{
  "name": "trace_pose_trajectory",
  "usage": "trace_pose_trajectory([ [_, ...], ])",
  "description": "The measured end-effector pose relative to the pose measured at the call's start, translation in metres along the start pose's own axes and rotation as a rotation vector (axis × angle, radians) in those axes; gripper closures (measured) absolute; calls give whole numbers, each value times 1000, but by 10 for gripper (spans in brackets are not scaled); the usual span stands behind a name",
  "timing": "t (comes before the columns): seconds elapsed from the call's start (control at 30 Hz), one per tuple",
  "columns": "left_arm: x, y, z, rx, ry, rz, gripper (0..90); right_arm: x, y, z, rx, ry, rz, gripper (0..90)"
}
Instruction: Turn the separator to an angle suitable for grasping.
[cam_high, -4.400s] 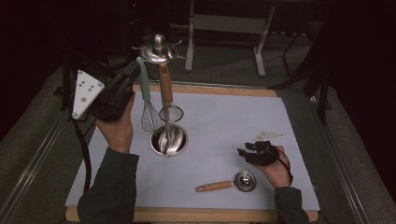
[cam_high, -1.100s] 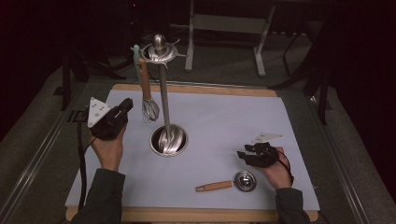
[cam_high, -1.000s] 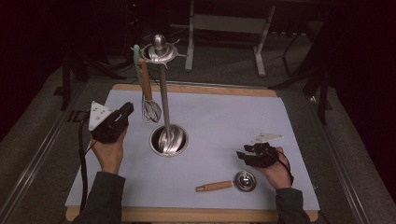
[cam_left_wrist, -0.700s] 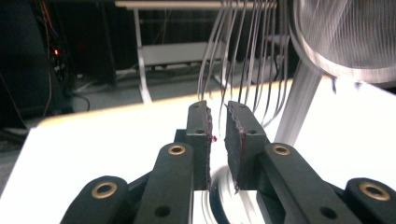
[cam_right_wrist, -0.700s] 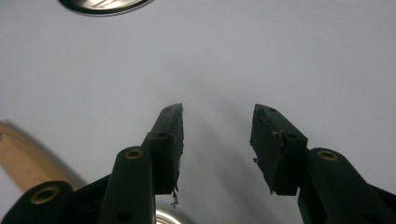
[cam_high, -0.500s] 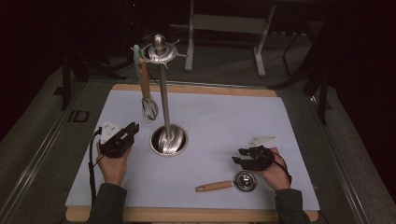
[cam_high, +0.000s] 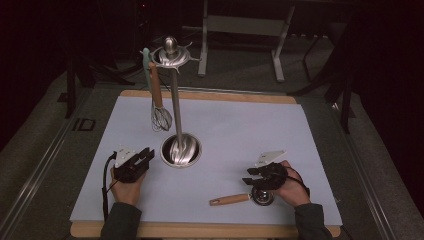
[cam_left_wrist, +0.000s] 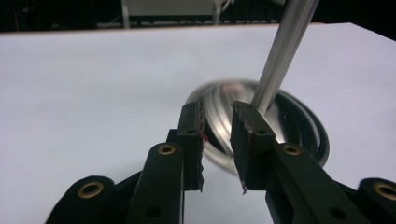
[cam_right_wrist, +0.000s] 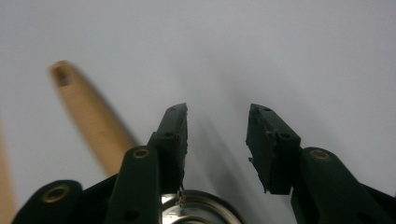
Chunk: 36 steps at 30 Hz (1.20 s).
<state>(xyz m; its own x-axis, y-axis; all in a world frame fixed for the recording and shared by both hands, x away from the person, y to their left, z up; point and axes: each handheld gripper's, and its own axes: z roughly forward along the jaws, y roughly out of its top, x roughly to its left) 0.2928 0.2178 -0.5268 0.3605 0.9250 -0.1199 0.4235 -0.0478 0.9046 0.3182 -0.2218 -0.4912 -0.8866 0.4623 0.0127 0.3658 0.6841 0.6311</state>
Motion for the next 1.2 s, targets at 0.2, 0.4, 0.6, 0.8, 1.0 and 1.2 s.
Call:
trace_pose_trajectory([
  [0.2, 6, -8, 3, 12, 17, -31, 734, 9, 2, 2, 29, 90, -76, 594],
  [0.4, 5, -9, 4, 17, 20, -28, 724, 15, 0, 4, 56, 162, -118, 582],
  [0.6, 5, -10, 4, 18, 20, -28, 718, 18, -1, 8, 84, 230, -135, 583],
  [0.8, 6, -10, 4, 16, 20, -32, 715, 18, -3, 17, 142, 234, -138, 582],
  [1.0, 5, -10, 4, 16, 19, -31, 714, 18, -3, 19, 141, 236, -124, 625],
  [1.2, 5, -10, 5, 19, 17, -29, 713, 10, -2, 20, 116, 171, -61, 665],
])
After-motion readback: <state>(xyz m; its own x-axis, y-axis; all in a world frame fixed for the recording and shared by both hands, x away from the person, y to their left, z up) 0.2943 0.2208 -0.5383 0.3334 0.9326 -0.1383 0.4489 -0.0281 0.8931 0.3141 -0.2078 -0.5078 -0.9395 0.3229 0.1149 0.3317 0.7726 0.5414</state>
